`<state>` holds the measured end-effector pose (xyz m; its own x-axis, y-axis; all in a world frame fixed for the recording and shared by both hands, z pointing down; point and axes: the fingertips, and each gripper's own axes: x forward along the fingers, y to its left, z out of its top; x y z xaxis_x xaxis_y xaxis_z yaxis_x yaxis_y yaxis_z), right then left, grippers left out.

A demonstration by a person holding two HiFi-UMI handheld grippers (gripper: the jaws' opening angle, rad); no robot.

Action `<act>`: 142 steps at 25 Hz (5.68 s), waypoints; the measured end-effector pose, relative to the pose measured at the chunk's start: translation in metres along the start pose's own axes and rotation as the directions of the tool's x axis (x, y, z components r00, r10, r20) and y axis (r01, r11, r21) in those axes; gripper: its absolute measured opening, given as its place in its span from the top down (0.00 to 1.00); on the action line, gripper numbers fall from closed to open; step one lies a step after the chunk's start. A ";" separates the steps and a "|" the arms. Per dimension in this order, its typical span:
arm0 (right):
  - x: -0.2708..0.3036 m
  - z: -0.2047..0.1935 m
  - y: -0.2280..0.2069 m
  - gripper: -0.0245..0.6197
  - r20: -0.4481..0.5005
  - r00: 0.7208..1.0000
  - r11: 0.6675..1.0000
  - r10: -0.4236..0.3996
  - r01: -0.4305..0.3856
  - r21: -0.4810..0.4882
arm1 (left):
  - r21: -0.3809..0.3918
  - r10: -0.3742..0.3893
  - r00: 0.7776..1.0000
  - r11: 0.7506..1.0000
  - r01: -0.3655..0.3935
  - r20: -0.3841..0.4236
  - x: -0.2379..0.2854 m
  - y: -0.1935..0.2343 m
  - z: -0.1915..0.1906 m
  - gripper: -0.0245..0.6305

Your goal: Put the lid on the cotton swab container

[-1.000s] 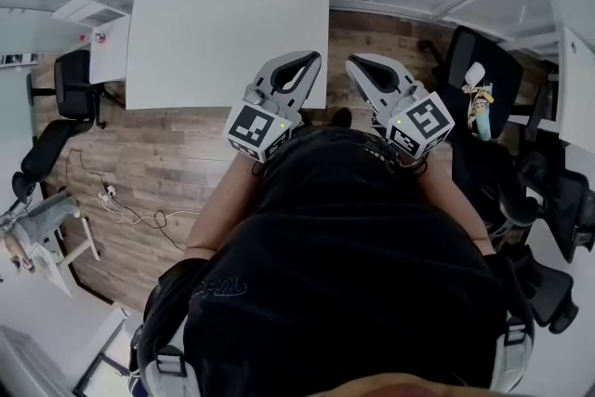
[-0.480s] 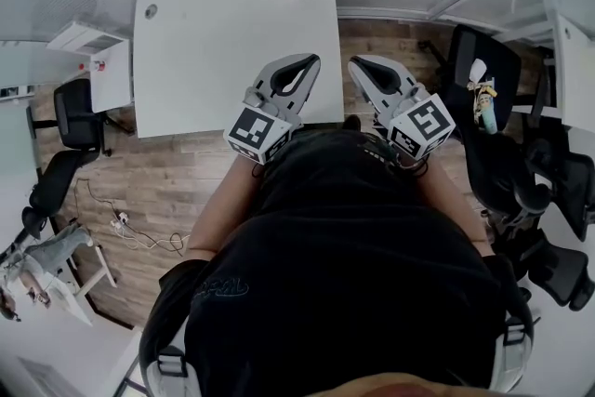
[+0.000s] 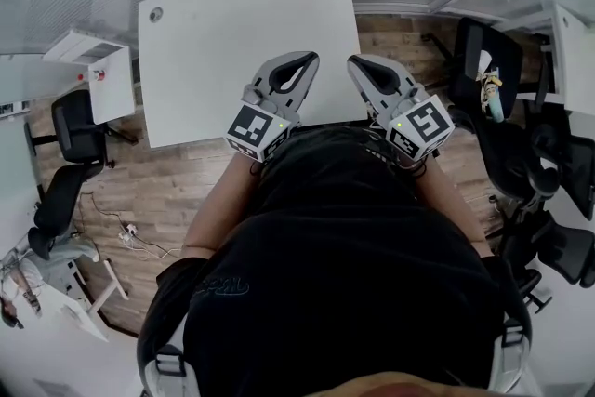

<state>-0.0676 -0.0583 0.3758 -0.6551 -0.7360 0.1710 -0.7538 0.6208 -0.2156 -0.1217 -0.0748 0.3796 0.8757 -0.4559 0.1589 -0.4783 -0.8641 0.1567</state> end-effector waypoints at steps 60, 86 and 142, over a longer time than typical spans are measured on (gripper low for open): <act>0.040 -0.021 -0.157 0.92 -0.133 0.989 0.994 0.057 -0.043 0.099 | 0.028 0.208 0.975 0.978 -0.206 -0.085 0.156 0.163 -0.114 0.44; 0.058 -0.048 -0.206 0.92 -0.197 0.979 0.985 0.058 -0.023 0.173 | 0.041 0.252 0.882 0.965 -0.258 -0.398 0.214 0.247 -0.265 0.43; 0.026 -0.036 -0.109 0.92 -0.139 0.989 0.992 0.043 -0.026 0.120 | 0.120 0.263 0.868 0.965 -0.234 -0.421 0.152 0.186 -0.215 0.60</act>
<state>-0.0048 -0.1356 0.4382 -0.6876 -0.6641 0.2935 -0.7247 0.6028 -0.3338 -0.0923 -0.2591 0.6424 0.6069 -0.5327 0.5898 -0.6583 -0.7527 -0.0025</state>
